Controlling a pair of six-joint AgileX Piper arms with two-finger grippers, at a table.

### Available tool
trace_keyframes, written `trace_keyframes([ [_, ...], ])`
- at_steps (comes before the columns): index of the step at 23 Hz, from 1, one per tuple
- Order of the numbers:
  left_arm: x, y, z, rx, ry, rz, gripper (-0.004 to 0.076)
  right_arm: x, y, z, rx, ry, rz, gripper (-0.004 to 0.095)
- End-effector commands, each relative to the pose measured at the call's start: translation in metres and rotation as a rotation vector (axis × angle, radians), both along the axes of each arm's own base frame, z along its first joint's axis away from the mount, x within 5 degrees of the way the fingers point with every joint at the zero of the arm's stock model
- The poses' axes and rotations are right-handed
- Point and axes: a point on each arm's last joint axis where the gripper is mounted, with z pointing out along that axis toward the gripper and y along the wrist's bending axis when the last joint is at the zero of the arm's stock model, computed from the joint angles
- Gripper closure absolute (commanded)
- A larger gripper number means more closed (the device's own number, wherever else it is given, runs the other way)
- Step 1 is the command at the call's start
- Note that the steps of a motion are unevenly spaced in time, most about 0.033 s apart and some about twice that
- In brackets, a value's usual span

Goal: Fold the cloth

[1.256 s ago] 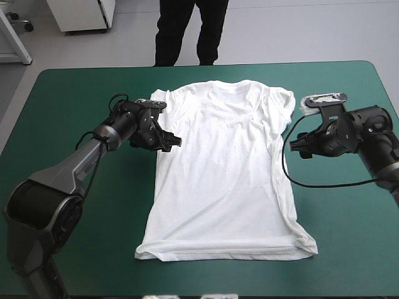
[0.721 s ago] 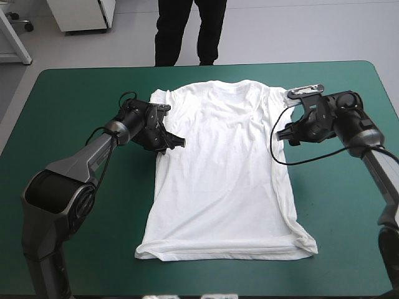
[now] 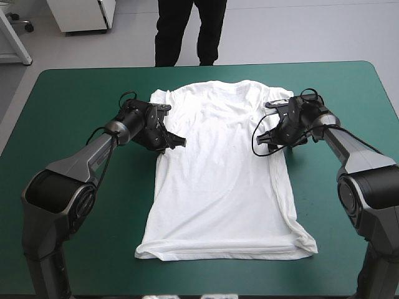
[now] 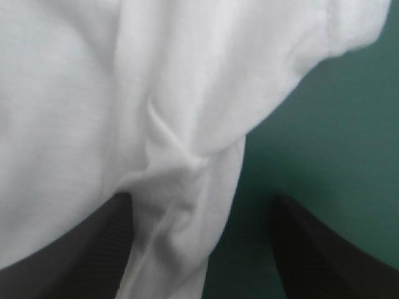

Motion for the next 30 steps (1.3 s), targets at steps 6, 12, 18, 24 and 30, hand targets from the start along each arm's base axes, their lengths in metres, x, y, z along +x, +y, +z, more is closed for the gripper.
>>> trace_keyframes([
  [6,0.001,-0.001,0.010,-0.021,-0.037,0.005,0.0733,0.000,0.030,-0.021,0.029,0.062,0.053,0.0667],
  [12,0.003,0.000,0.011,-0.015,-0.062,0.003,0.0733,0.000,0.032,-0.029,0.048,0.089,0.041,0.0925],
  [18,-0.004,0.017,0.058,-0.039,-0.168,0.001,0.0733,-0.008,0.026,0.028,0.026,-0.022,0.065,0.0925],
  [24,-0.035,0.037,0.135,-0.030,-0.373,-0.015,0.0733,-0.026,0.015,0.137,0.036,-0.267,0.045,0.0925],
  [30,-0.078,0.055,0.200,-0.052,-0.560,-0.016,0.0733,-0.067,0.002,0.206,0.066,-0.415,0.031,0.0925],
])
